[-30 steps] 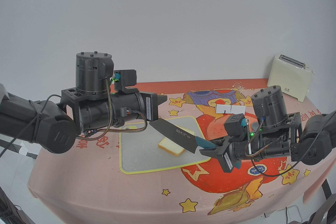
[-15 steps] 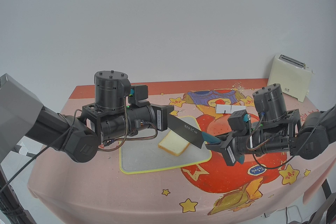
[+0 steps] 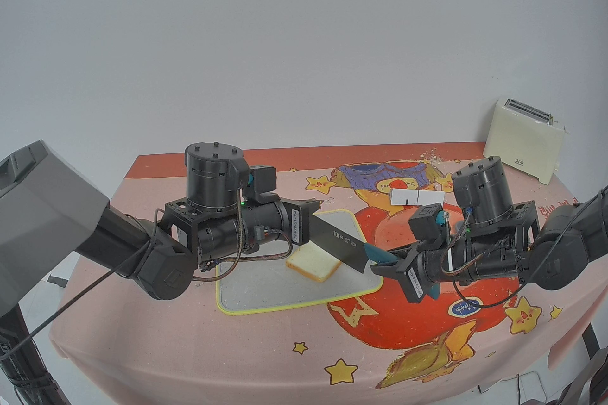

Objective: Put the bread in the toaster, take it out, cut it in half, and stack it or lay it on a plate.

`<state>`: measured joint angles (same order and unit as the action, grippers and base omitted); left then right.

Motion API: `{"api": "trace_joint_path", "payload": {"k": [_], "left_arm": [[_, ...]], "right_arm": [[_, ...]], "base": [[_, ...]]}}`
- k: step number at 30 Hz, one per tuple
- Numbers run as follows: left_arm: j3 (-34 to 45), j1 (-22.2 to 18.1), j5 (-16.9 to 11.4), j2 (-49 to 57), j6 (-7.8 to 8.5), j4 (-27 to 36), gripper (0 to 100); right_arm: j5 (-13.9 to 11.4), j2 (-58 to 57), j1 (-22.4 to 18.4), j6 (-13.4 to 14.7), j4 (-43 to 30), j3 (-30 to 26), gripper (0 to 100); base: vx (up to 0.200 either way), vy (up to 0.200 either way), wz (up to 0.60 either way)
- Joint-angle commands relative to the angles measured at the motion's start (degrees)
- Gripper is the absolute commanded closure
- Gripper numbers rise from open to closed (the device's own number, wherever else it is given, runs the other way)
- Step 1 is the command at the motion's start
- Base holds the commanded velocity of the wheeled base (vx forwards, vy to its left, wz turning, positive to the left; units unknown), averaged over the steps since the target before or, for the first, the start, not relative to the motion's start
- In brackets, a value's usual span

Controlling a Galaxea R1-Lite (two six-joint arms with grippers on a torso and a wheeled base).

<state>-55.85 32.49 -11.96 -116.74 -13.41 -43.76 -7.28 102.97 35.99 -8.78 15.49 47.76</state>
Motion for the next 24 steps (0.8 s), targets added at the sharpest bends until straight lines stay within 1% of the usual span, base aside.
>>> {"api": "trace_joint_path", "payload": {"k": [1,8,12,17,24], "left_arm": [[-0.05,0.03,0.01,-0.68,0.05,-0.09,100],[0.03,0.03,0.01,-0.77,0.05,-0.09,100],[0.12,0.03,0.01,-0.68,0.05,-0.09,100],[0.12,0.03,0.01,-0.6,0.05,-0.09,100],[0.21,0.03,0.01,-0.95,0.05,-0.09,100]], "right_arm": [[-0.02,0.21,0.22,-0.1,0.06,0.14,100],[0.16,0.65,0.31,-0.1,0.06,0.23,100],[1.92,1.09,0.49,-0.28,0.15,0.84,100],[2.0,0.91,0.75,-0.36,-0.38,1.98,100],[2.0,1.18,0.84,-0.36,-0.46,1.02,100]], "base": [[0.0,0.0,0.0],[0.0,0.0,0.0],[0.0,0.0,0.0],[0.0,0.0,0.0],[0.0,0.0,0.0]]}}
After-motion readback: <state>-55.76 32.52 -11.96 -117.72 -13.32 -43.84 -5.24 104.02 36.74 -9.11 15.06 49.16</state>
